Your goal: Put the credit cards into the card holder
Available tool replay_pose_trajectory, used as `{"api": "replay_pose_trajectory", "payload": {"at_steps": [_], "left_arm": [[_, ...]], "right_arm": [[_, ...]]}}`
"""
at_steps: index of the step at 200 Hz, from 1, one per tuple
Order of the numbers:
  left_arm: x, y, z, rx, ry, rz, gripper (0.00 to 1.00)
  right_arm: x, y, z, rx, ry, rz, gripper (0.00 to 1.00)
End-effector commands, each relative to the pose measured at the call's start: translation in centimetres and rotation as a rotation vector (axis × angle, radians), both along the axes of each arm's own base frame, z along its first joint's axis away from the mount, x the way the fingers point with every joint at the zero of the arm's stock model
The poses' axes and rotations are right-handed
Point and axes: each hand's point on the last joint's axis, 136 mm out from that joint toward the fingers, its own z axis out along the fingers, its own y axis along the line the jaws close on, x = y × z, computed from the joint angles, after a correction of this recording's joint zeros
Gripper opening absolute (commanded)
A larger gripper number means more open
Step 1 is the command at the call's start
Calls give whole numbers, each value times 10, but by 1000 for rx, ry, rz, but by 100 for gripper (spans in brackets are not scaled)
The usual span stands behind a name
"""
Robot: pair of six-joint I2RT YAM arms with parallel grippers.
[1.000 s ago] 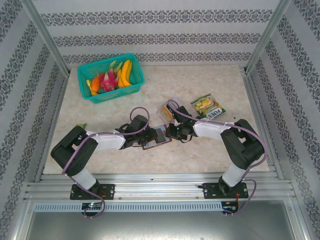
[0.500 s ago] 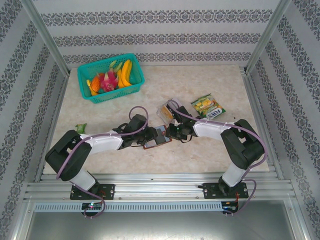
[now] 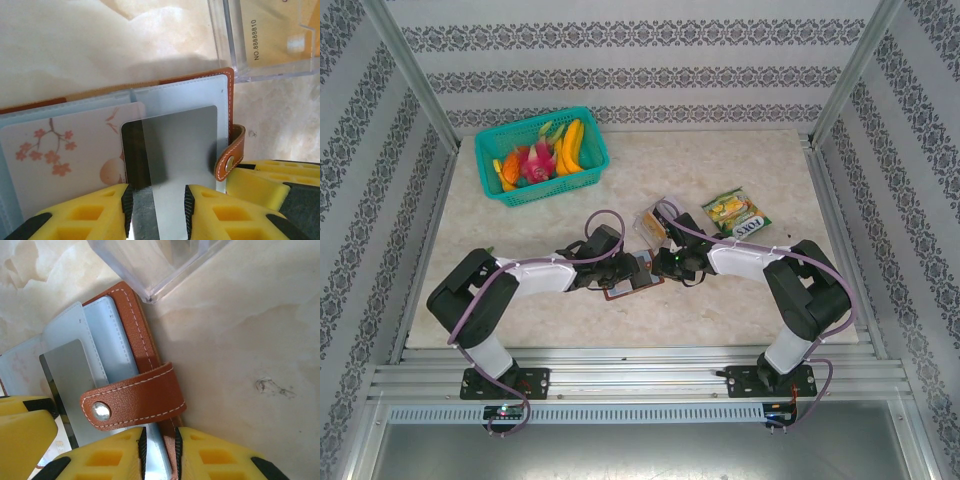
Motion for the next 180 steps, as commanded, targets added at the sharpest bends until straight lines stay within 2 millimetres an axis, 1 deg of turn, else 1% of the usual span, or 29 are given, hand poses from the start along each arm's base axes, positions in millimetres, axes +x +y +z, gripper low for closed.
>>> {"api": "replay_pose_trajectory", "payload": {"at_steps": [1, 36, 57, 70, 92, 103, 116, 125, 146, 158, 174, 180], "left_arm": [[-10, 0, -12, 33, 49, -15, 36], [-1, -11, -5, -6, 18, -27, 36], [5, -20, 5, -54, -17, -41, 37], [8, -22, 8, -63, -33, -41, 37], [10, -24, 13, -76, -56, -50, 37], [10, -24, 14, -76, -62, -50, 37], [9, -20, 14, -67, -66, -40, 38], [7, -15, 13, -46, -64, -30, 38], [3, -2, 17, -6, -77, -9, 38], [1, 6, 21, 16, -94, 2, 38], [-2, 17, 25, 46, -110, 18, 39], [-4, 20, 26, 54, -113, 21, 38]], "right_arm": [[-2, 1, -6, 12, 12, 17, 24], [-2, 5, -6, 27, 18, 28, 22], [-2, 6, -5, 35, 15, 31, 21], [-1, 7, -4, 35, 14, 32, 21], [0, 2, -1, 16, 0, 21, 24], [1, -1, 4, 9, -19, 14, 26], [3, -7, 10, -8, -40, 4, 27], [4, -13, 14, -29, -54, -10, 32], [5, -26, 23, -84, -96, -20, 34], [4, -27, 31, -95, -126, -4, 35], [2, -24, 41, -80, -145, 6, 33], [1, -20, 44, -65, -150, 18, 29]]}}
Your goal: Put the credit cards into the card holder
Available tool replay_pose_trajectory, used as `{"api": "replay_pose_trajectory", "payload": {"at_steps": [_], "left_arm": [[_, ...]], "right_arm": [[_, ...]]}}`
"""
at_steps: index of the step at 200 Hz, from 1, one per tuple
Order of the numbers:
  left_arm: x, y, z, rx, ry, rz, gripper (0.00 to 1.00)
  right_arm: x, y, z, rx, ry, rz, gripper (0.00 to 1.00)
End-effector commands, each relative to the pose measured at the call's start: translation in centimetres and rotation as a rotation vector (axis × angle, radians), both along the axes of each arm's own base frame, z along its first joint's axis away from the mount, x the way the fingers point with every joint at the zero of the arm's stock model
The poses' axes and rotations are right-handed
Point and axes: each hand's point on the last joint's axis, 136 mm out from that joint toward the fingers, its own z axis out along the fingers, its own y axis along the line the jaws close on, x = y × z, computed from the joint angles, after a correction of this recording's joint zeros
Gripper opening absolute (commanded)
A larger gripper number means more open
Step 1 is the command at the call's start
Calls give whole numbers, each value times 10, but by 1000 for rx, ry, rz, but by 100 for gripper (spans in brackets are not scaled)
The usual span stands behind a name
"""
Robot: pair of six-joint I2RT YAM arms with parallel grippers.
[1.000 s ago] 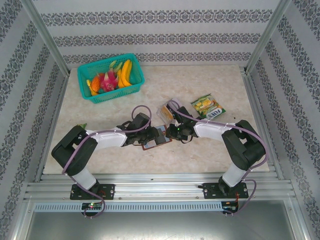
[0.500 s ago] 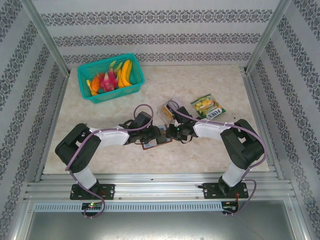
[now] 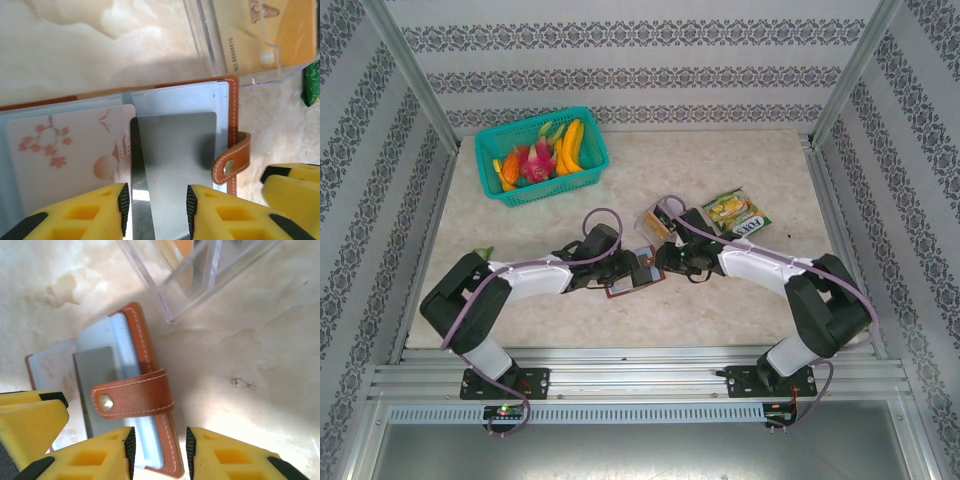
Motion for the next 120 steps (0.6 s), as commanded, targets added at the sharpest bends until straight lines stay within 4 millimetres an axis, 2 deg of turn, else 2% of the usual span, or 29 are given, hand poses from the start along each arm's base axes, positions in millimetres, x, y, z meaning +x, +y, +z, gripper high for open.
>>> {"api": "replay_pose_trajectory", "payload": {"at_steps": [1, 21, 33, 44, 74, 120], "left_arm": [[-7, 16, 7, 68, -48, 8, 38], [-11, 23, 9, 71, -61, 27, 38], [-13, 27, 6, 76, -57, 37, 37], [-15, 31, 1, 93, -36, 50, 32], [-22, 44, -16, 165, 42, 82, 17], [-24, 45, -24, 176, 64, 83, 16]], "right_arm": [[-6, -5, 6, -35, -29, 28, 28], [-12, 16, 18, 18, -60, 103, 14], [-17, 34, 24, 71, -73, 158, 11], [-22, 49, 25, 115, -57, 198, 9], [-31, 74, 14, 129, -9, 254, 3], [-40, 92, 0, 79, 30, 313, 2]]}}
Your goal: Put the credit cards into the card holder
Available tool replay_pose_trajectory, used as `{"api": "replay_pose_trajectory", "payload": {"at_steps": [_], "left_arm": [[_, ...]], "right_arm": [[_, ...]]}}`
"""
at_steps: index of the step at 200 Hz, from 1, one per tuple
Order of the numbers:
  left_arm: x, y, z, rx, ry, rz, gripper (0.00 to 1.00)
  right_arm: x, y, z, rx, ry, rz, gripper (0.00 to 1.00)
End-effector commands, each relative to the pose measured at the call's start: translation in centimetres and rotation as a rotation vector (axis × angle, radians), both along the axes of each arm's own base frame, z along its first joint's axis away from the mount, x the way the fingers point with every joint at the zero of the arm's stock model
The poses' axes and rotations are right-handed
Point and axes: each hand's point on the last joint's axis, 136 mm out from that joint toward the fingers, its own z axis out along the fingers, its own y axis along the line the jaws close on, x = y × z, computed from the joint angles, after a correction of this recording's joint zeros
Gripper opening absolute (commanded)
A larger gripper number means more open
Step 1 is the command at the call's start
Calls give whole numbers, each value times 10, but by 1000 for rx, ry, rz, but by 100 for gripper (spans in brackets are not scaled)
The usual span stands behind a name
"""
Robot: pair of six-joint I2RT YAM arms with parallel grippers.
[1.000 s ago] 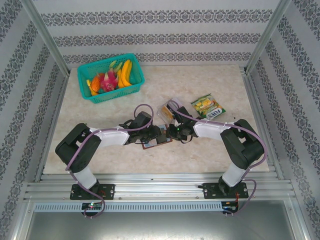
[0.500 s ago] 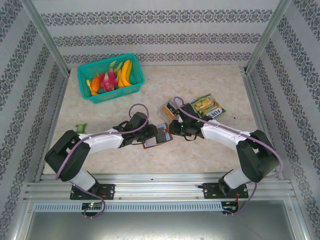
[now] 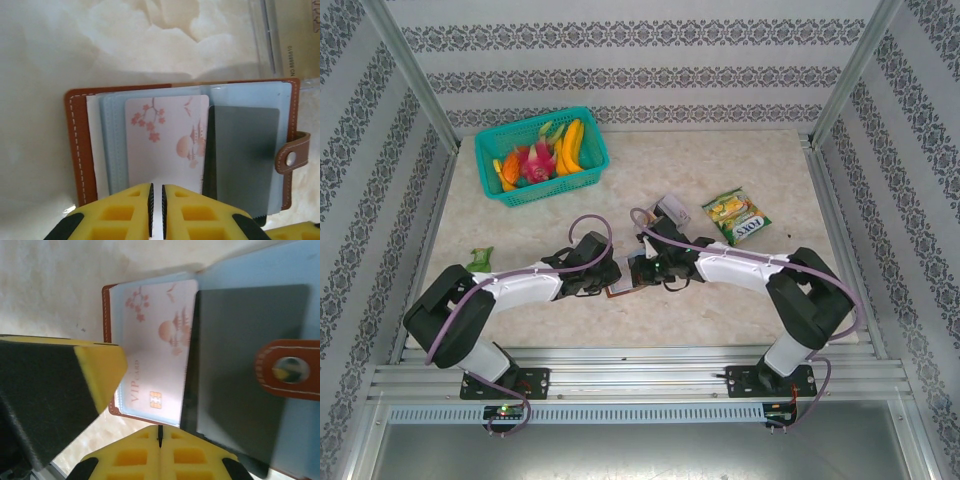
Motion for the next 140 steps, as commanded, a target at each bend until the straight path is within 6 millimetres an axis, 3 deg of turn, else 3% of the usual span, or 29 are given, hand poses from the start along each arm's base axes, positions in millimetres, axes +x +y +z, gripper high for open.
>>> {"api": "replay_pose_trajectory", "payload": {"at_steps": [1, 42, 84, 140], "left_arm": [[-6, 7, -12, 51, 38, 12, 16], [-6, 5, -24, 44, 68, 13, 14], [-10, 9, -37, 69, 98, 10, 10], [-22, 30, -51, 174, 140, 16, 4]], "right_arm": [[-1, 11, 2, -1, -2, 43, 2], [-3, 10, -22, -91, 39, 57, 1], [9, -12, -49, -253, 24, 22, 0], [36, -35, -46, -390, -34, -16, 1]]}}
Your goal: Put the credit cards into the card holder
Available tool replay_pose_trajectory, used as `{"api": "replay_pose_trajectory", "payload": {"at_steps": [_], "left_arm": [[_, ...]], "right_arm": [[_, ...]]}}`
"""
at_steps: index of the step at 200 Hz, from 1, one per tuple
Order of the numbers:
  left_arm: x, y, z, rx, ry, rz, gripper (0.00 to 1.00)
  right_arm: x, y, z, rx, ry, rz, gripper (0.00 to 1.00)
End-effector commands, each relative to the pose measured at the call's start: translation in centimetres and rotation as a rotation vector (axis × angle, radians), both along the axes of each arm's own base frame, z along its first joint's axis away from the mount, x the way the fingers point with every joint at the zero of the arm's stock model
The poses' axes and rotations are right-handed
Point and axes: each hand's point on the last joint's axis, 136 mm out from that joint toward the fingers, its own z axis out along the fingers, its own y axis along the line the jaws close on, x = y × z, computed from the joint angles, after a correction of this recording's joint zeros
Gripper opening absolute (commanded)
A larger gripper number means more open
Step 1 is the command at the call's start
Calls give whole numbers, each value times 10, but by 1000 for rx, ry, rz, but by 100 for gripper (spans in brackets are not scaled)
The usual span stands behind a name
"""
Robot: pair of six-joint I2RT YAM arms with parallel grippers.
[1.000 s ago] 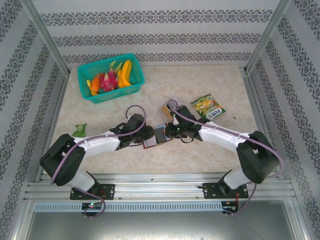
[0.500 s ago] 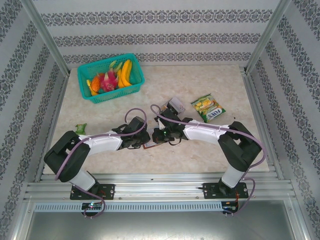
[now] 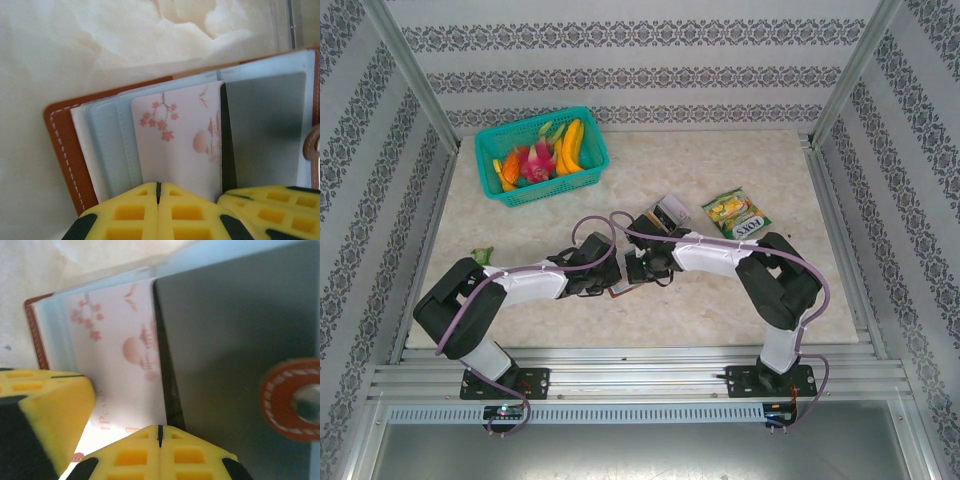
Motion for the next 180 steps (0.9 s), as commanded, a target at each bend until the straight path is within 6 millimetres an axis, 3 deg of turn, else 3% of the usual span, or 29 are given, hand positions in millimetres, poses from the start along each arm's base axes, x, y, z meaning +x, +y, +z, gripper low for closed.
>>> {"api": "replay_pose_trajectory", "payload": {"at_steps": [1, 31, 86, 108, 139, 180], "left_arm": [[-25, 33, -35, 160, 118, 14, 4], [-28, 38, -39, 188, 130, 13, 4], [-32, 41, -43, 205, 138, -2, 3], [-33, 42, -43, 209, 140, -4, 3], [-32, 41, -41, 208, 134, -8, 2], [-28, 38, -36, 204, 123, -20, 2]], "right_arm": [[12, -31, -12, -162, -23, -25, 1], [15, -37, -21, -187, 0, -23, 3], [39, -28, 4, -125, -70, -48, 5], [44, -28, 3, -151, -70, -53, 5], [40, -24, 7, -125, -68, -45, 6], [12, 3, 27, 43, -26, 70, 7]]}}
